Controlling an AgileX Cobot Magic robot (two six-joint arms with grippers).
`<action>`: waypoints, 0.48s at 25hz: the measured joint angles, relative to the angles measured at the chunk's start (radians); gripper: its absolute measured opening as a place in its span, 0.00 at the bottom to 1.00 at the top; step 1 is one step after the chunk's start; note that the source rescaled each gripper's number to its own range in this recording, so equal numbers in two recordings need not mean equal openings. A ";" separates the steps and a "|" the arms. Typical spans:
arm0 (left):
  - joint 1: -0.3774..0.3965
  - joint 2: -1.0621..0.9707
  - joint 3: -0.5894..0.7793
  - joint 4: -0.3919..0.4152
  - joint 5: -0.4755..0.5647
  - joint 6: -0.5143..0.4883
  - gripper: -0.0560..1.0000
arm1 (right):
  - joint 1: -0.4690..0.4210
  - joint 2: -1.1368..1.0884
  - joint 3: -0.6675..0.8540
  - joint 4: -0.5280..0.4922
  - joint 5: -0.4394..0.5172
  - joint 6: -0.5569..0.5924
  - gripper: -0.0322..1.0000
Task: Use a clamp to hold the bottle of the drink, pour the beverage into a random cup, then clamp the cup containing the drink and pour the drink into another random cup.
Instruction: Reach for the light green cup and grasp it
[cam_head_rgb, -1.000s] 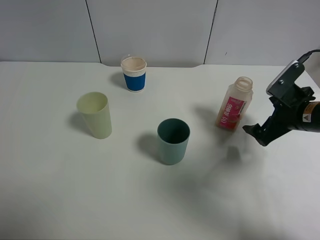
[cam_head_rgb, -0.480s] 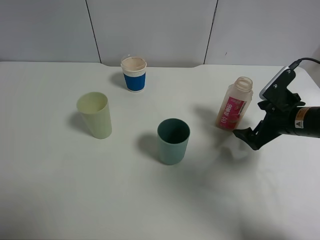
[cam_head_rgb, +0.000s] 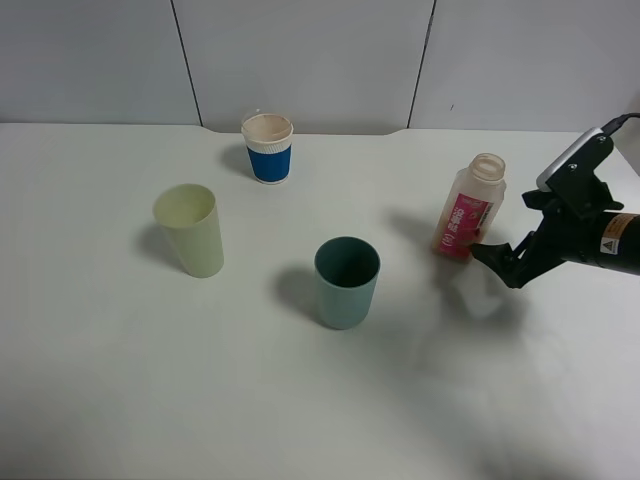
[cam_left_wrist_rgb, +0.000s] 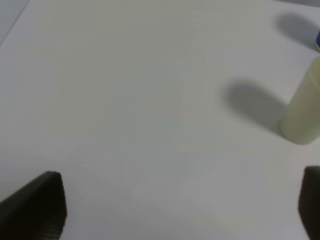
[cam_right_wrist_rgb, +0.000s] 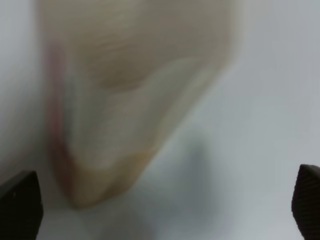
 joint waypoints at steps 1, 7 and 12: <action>0.000 0.000 0.000 0.000 0.000 0.000 0.81 | -0.016 0.000 0.001 0.001 -0.021 0.000 1.00; 0.000 0.000 0.000 0.000 0.000 0.000 0.81 | -0.041 0.006 0.002 0.001 -0.085 0.003 1.00; 0.000 0.000 0.000 0.000 0.000 0.000 0.81 | -0.042 0.057 0.002 -0.002 -0.143 0.003 1.00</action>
